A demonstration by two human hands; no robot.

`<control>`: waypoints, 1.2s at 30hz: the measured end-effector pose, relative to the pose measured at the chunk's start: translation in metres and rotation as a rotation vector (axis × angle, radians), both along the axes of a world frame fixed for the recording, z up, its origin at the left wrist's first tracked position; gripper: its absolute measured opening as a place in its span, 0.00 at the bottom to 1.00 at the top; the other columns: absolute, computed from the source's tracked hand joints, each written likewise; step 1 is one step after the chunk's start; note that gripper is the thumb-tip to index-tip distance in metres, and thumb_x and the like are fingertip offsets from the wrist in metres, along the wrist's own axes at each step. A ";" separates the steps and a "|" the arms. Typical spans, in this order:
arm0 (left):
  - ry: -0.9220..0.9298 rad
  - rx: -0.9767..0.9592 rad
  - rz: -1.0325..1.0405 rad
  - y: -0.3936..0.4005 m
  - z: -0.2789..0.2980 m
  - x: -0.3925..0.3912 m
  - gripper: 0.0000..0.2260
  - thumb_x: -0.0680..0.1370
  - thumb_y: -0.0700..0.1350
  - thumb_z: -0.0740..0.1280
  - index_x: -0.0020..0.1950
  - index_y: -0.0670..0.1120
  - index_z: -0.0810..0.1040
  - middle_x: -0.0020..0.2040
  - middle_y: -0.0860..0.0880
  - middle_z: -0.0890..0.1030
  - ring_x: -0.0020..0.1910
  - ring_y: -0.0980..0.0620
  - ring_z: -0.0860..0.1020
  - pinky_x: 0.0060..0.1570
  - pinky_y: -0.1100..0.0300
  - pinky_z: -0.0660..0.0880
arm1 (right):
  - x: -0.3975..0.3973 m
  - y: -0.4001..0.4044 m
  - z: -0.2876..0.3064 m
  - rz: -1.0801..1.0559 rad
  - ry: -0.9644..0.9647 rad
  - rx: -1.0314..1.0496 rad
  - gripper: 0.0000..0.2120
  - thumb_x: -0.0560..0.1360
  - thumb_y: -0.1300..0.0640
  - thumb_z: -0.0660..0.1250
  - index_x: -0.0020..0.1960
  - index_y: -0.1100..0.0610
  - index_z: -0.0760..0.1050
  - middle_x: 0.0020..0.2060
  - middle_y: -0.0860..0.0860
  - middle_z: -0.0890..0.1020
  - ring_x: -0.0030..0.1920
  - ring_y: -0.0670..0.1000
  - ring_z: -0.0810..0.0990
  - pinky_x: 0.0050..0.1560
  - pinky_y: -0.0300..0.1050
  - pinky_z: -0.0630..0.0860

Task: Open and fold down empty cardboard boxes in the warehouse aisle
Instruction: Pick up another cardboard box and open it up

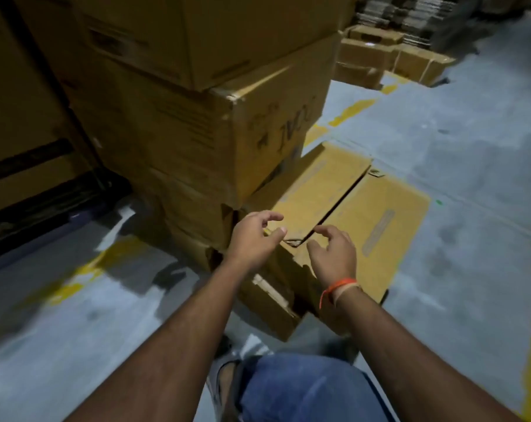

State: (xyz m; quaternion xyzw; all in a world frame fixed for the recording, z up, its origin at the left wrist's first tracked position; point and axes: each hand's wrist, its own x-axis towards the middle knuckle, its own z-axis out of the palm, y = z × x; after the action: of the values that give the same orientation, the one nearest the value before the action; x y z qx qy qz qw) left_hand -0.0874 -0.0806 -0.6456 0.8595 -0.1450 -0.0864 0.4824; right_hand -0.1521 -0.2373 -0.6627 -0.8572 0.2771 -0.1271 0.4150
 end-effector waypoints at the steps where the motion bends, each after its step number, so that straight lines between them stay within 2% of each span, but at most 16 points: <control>1: -0.038 0.048 -0.008 -0.017 -0.003 0.008 0.14 0.79 0.51 0.70 0.64 0.52 0.81 0.61 0.52 0.79 0.55 0.55 0.77 0.53 0.58 0.74 | -0.001 -0.016 -0.005 -0.045 0.017 -0.032 0.14 0.76 0.54 0.68 0.61 0.50 0.78 0.61 0.51 0.76 0.65 0.56 0.72 0.65 0.48 0.70; 3: -0.107 0.140 -0.012 -0.049 -0.009 0.028 0.16 0.79 0.53 0.70 0.65 0.51 0.80 0.65 0.50 0.77 0.63 0.50 0.74 0.60 0.55 0.73 | -0.002 -0.047 -0.013 -0.138 0.075 -0.117 0.14 0.76 0.53 0.67 0.62 0.49 0.77 0.64 0.51 0.72 0.67 0.57 0.67 0.60 0.47 0.68; 5: -0.130 0.242 0.004 -0.079 -0.016 0.050 0.20 0.78 0.57 0.69 0.68 0.52 0.78 0.69 0.48 0.73 0.68 0.47 0.69 0.64 0.52 0.71 | 0.003 -0.077 -0.022 -0.233 0.133 -0.189 0.16 0.76 0.50 0.68 0.63 0.48 0.77 0.69 0.53 0.68 0.69 0.58 0.64 0.63 0.51 0.69; 8: -0.124 0.385 0.033 -0.114 -0.026 0.085 0.27 0.77 0.62 0.68 0.73 0.52 0.73 0.76 0.45 0.65 0.74 0.43 0.62 0.68 0.49 0.68 | 0.015 -0.109 -0.033 -0.328 0.226 -0.212 0.19 0.75 0.45 0.68 0.66 0.45 0.75 0.75 0.56 0.61 0.73 0.61 0.58 0.68 0.60 0.66; 11: -0.083 0.517 0.049 -0.132 -0.035 0.111 0.32 0.78 0.65 0.66 0.79 0.54 0.66 0.79 0.40 0.59 0.75 0.37 0.61 0.69 0.46 0.66 | 0.025 -0.130 -0.041 -0.350 0.290 -0.194 0.22 0.75 0.43 0.68 0.68 0.44 0.73 0.77 0.56 0.55 0.76 0.61 0.54 0.69 0.61 0.64; 13: -0.029 0.576 0.045 -0.134 -0.042 0.126 0.35 0.78 0.66 0.64 0.81 0.54 0.61 0.76 0.36 0.62 0.72 0.33 0.65 0.66 0.46 0.68 | 0.029 -0.139 -0.045 -0.363 0.302 -0.131 0.25 0.75 0.41 0.69 0.70 0.43 0.71 0.79 0.56 0.51 0.77 0.61 0.54 0.67 0.61 0.68; 15: 0.001 0.614 0.013 -0.132 -0.048 0.141 0.38 0.78 0.67 0.65 0.83 0.52 0.58 0.75 0.36 0.67 0.71 0.33 0.68 0.64 0.46 0.71 | 0.031 -0.148 -0.050 -0.385 0.293 -0.024 0.32 0.72 0.38 0.71 0.74 0.41 0.67 0.79 0.57 0.49 0.74 0.65 0.61 0.66 0.59 0.70; 18: 0.091 0.556 -0.016 -0.130 -0.052 0.163 0.44 0.74 0.68 0.69 0.82 0.48 0.59 0.77 0.40 0.69 0.74 0.35 0.67 0.65 0.43 0.70 | 0.027 -0.159 -0.054 -0.363 0.299 0.104 0.43 0.69 0.34 0.73 0.79 0.38 0.57 0.78 0.60 0.55 0.66 0.64 0.74 0.65 0.55 0.73; 20: 0.125 0.539 -0.032 -0.133 -0.050 0.171 0.47 0.71 0.69 0.72 0.82 0.46 0.60 0.78 0.41 0.67 0.75 0.36 0.67 0.67 0.41 0.69 | 0.023 -0.162 -0.053 -0.349 0.290 0.158 0.47 0.69 0.33 0.73 0.80 0.37 0.53 0.75 0.60 0.62 0.63 0.62 0.77 0.64 0.52 0.73; 22: 0.103 0.584 -0.035 -0.136 -0.047 0.171 0.50 0.69 0.71 0.72 0.83 0.50 0.57 0.78 0.41 0.67 0.75 0.35 0.66 0.66 0.42 0.70 | 0.019 -0.163 -0.049 -0.353 0.281 0.189 0.47 0.69 0.34 0.73 0.80 0.37 0.51 0.73 0.58 0.65 0.62 0.60 0.77 0.63 0.51 0.73; 25: 0.045 0.713 -0.046 -0.140 -0.041 0.163 0.53 0.65 0.77 0.69 0.83 0.57 0.53 0.75 0.39 0.69 0.72 0.33 0.67 0.61 0.43 0.73 | 0.010 -0.160 -0.041 -0.373 0.285 0.223 0.47 0.70 0.36 0.74 0.81 0.38 0.51 0.73 0.58 0.65 0.64 0.60 0.75 0.64 0.51 0.72; 28: 0.004 0.795 -0.035 -0.136 -0.030 0.149 0.54 0.62 0.81 0.67 0.82 0.60 0.54 0.71 0.36 0.68 0.68 0.33 0.69 0.58 0.44 0.72 | -0.008 -0.150 -0.033 -0.394 0.293 0.272 0.48 0.70 0.37 0.75 0.81 0.37 0.50 0.72 0.57 0.64 0.63 0.60 0.76 0.61 0.50 0.73; 30: -0.005 0.818 -0.040 -0.133 -0.018 0.136 0.53 0.63 0.79 0.68 0.82 0.60 0.54 0.71 0.35 0.67 0.68 0.33 0.68 0.60 0.44 0.71 | -0.023 -0.140 -0.027 -0.407 0.294 0.296 0.49 0.69 0.36 0.75 0.80 0.37 0.50 0.72 0.56 0.64 0.62 0.61 0.76 0.60 0.50 0.74; 33: 0.008 0.850 -0.038 -0.126 0.002 0.112 0.52 0.63 0.79 0.68 0.81 0.61 0.55 0.73 0.35 0.63 0.71 0.33 0.65 0.65 0.39 0.66 | -0.046 -0.126 -0.017 -0.424 0.290 0.320 0.49 0.68 0.36 0.75 0.80 0.36 0.50 0.72 0.57 0.64 0.64 0.62 0.76 0.63 0.52 0.73; 36: 0.013 0.849 -0.035 -0.116 0.021 0.090 0.51 0.62 0.79 0.69 0.80 0.62 0.57 0.73 0.35 0.62 0.71 0.33 0.64 0.65 0.38 0.65 | -0.068 -0.115 0.000 -0.419 0.290 0.316 0.49 0.69 0.36 0.75 0.80 0.37 0.49 0.73 0.58 0.63 0.61 0.62 0.77 0.61 0.50 0.74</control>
State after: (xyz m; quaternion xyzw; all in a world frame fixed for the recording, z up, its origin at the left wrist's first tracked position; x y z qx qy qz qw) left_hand 0.0030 -0.1964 -0.6249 0.9788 -0.1080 -0.1520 0.0850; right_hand -0.2196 -0.3524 -0.6627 -0.7153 0.5206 -0.0416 0.4643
